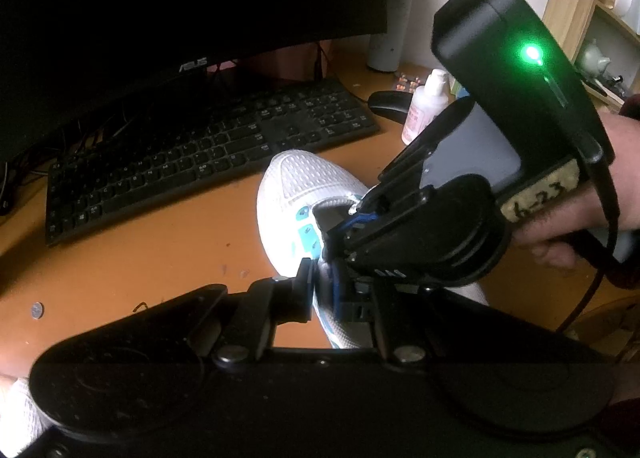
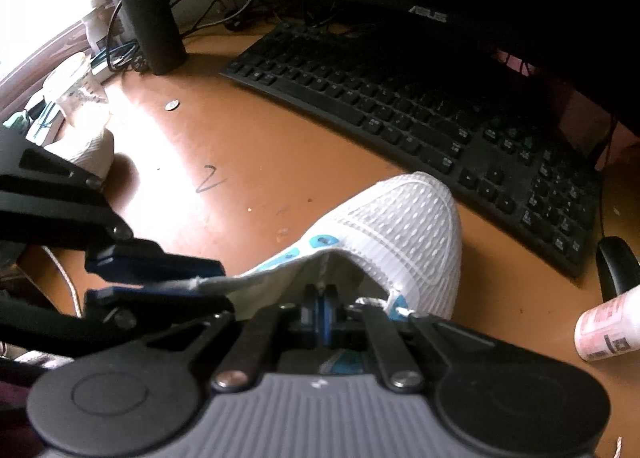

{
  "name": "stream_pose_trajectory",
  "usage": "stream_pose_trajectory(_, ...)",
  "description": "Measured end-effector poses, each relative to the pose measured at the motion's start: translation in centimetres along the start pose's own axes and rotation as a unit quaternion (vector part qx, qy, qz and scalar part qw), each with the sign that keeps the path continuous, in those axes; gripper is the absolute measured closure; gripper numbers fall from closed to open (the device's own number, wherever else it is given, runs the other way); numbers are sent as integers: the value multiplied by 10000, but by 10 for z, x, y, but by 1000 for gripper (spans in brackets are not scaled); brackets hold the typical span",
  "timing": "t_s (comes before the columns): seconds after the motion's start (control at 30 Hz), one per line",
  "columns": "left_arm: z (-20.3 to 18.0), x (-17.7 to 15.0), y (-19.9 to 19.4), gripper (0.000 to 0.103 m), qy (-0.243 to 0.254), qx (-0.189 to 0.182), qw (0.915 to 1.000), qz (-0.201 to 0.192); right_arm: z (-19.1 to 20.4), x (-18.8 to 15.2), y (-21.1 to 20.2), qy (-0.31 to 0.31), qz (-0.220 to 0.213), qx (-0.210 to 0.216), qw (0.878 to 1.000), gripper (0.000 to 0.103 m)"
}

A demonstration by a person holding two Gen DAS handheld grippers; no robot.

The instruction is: Lace up shoes with both hands

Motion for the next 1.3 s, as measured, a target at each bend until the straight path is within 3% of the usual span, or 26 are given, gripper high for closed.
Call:
stream_pose_trajectory(1.03,-5,0,0,97,-82,82,9999,51,5,3,0,-613,-374,-275,9970,100)
stream_pose_trajectory(1.3,9,-2,0,96,-878,-81,9961,16,8,-1,2,-994,-236,-388,9940,100)
Point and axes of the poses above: each gripper's, at about its wrist camera, not at the fingertips, and y roughly the way its jaws point, z to its left, x to its top, the point moved 9 cm from there along y, roughly the way its jaws point, and after that the axes turned 2 degrees about z, right-handed, at the moved point
